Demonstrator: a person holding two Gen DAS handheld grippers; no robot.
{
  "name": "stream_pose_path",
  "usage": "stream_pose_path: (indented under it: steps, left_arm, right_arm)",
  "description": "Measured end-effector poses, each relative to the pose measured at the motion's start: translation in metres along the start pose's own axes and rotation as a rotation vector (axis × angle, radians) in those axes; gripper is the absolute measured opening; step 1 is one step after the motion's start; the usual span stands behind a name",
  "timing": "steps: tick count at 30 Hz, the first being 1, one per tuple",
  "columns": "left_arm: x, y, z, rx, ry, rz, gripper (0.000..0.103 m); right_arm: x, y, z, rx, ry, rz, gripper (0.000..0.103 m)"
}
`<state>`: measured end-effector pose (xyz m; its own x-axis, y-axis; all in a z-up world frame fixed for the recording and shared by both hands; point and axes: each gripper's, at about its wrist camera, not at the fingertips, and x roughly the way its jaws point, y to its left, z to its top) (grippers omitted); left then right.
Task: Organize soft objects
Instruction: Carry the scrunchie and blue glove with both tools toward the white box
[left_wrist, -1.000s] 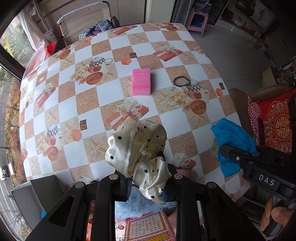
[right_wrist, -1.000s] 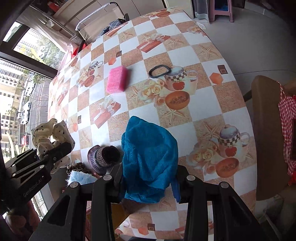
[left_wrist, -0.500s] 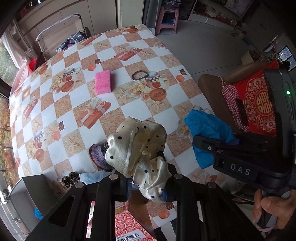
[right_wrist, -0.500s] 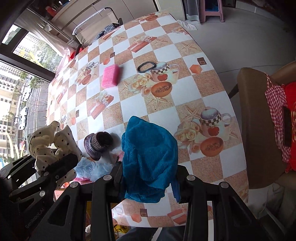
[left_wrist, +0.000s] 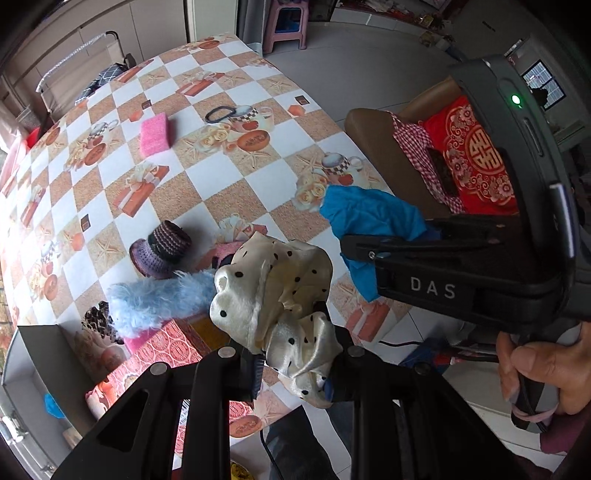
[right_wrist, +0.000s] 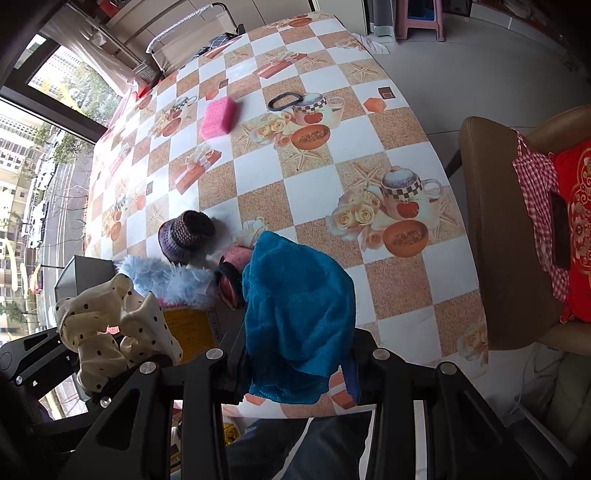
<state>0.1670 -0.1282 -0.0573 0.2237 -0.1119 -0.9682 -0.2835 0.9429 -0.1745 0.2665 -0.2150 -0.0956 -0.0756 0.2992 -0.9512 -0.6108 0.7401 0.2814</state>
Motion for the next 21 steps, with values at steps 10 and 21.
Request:
stream_pose_path:
  steps: [10,21]
  left_arm:
    - [0.002,-0.012,-0.049,0.104,0.044,-0.053,0.026]
    - [-0.004,-0.001,-0.091,0.133,0.065,-0.071,0.026]
  right_arm:
    - [0.011,0.023,-0.035,-0.068,0.07,-0.002,0.04]
    - [0.029,0.059,-0.072,-0.186,0.166,-0.003,0.04]
